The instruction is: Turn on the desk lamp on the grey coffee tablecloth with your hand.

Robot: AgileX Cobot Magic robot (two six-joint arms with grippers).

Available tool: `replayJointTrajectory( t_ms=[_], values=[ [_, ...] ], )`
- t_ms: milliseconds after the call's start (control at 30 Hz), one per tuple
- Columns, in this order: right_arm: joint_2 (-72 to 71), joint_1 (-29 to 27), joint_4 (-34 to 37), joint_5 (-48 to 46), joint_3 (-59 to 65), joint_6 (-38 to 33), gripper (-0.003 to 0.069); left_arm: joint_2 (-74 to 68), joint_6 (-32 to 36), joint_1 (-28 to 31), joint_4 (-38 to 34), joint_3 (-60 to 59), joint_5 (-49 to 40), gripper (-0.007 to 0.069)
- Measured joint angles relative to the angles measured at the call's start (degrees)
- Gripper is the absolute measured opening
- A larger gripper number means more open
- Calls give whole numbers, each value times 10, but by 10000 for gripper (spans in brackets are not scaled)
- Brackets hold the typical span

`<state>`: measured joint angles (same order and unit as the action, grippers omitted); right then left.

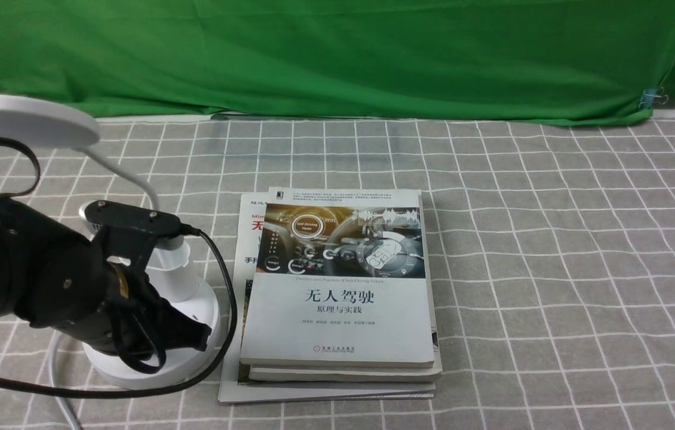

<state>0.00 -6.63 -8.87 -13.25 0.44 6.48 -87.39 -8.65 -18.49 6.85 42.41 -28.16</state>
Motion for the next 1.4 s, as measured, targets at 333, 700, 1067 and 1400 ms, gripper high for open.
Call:
replayJointTrajectory(
  t_ms=[333,700,1067,1400],
  values=[
    [0,0,0,0,0,0,245,3,2,0,0,2,-3,20],
    [0,0,0,0,0,0,245,195,7,0,-69,-59,-50,21],
    [0,0,0,0,0,0,245,531,48,0,-147,-195,33,22],
    [0,0,0,0,0,-1,245,697,61,0,-115,-213,52,22]
  ],
)
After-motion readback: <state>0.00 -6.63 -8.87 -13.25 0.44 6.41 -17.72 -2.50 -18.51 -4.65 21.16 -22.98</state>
